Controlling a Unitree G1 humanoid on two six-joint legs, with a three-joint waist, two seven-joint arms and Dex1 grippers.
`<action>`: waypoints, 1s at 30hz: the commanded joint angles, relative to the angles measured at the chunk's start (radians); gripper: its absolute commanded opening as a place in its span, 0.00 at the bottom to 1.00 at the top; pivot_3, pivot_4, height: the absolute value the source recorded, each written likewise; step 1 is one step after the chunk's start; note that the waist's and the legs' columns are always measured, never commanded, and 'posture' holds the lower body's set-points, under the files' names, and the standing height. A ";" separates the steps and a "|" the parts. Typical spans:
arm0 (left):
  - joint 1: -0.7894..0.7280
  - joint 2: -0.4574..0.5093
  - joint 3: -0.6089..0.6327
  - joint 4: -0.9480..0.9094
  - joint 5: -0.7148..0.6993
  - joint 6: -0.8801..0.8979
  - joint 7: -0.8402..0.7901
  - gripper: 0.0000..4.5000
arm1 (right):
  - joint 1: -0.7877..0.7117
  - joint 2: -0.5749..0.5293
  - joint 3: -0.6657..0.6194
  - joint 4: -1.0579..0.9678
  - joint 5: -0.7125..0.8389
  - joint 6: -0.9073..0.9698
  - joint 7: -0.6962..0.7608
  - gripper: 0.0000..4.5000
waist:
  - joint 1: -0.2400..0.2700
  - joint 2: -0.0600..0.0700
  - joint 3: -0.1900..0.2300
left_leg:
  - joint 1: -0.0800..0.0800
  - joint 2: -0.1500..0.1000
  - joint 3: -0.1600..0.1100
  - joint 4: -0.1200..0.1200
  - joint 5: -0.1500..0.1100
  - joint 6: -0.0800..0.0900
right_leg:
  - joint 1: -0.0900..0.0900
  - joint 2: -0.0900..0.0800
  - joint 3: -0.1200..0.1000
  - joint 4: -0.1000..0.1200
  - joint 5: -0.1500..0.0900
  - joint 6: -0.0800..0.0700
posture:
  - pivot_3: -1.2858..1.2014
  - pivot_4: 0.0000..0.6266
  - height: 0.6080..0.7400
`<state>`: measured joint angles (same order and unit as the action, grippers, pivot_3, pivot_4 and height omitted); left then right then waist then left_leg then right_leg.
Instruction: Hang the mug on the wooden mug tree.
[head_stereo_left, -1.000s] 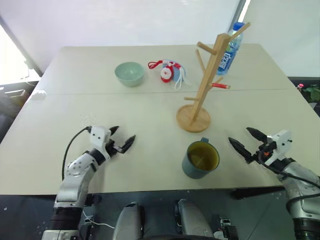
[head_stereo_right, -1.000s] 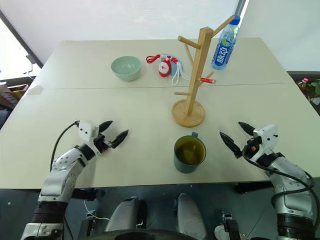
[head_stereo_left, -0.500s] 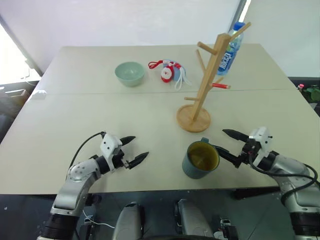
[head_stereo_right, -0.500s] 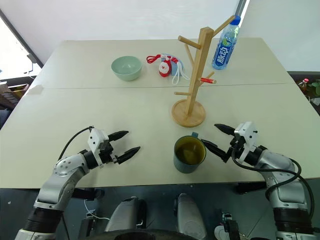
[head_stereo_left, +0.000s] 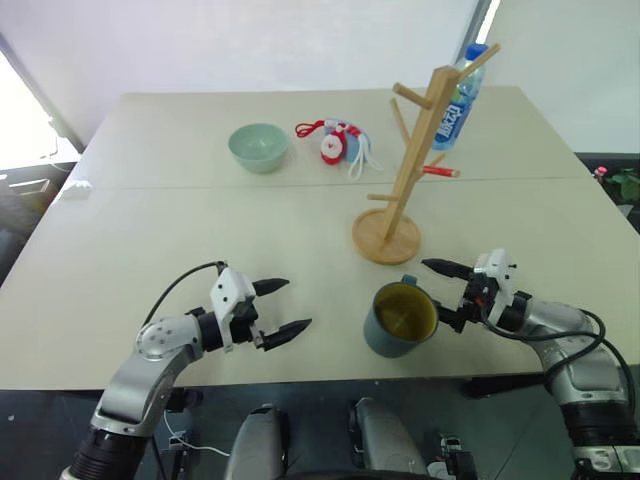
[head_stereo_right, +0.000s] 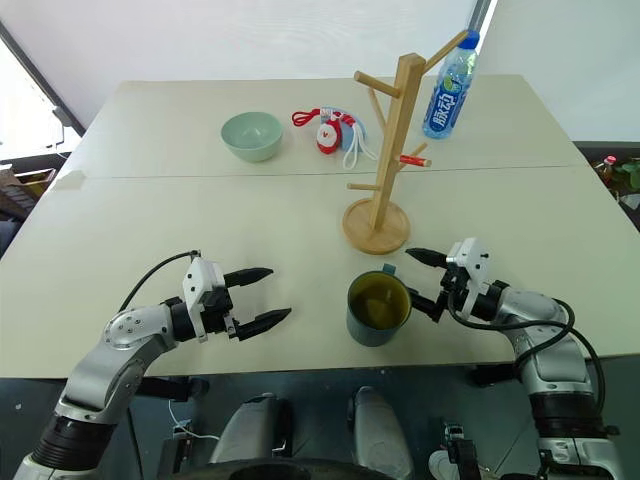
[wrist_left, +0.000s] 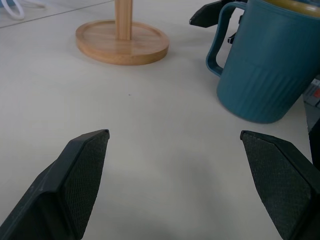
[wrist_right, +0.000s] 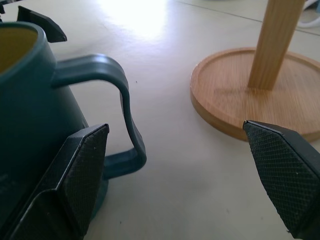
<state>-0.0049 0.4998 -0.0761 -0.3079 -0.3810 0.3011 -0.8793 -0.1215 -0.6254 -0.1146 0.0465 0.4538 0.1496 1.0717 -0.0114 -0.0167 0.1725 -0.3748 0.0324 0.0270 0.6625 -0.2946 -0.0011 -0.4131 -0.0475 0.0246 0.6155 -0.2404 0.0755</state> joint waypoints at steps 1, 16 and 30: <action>-0.011 0.006 -0.009 -0.033 -0.004 0.000 0.002 1.00 | -0.034 0.001 0.007 -0.006 0.007 0.007 0.016 0.99 | 0.000 0.000 0.000 | 0.000 0.000 0.000 0.000 0.000 0.000 | 0.000 0.000 0.000 0.000 0.000 0.000 | 0.52 0.24 1.00; -0.012 0.008 -0.030 -0.034 -0.001 0.001 0.009 1.00 | -0.081 0.039 0.043 0.072 -0.014 -0.017 0.045 0.99 | 0.000 0.000 0.000 | 0.000 0.000 0.000 0.000 0.000 0.000 | 0.000 0.000 0.000 0.000 0.000 0.000 | 0.52 0.24 1.00; -0.029 0.010 -0.030 -0.039 0.000 0.011 0.013 1.00 | -0.111 0.070 0.064 0.189 -0.043 -0.064 0.091 0.70 | -0.001 0.000 0.000 | 0.000 0.000 0.000 0.000 0.000 0.000 | 0.000 0.000 0.000 0.000 0.000 0.000 | 0.52 0.24 1.00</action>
<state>-0.0302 0.5035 -0.1044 -0.3082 -0.3802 0.3182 -0.8684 -0.2183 -0.5600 -0.0433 0.2401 0.4063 0.1082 1.1482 -0.0120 -0.0167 0.1725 -0.3745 0.0322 0.0270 0.6625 -0.2945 -0.0011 -0.4129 -0.0472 0.0247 0.6160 -0.2403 0.0756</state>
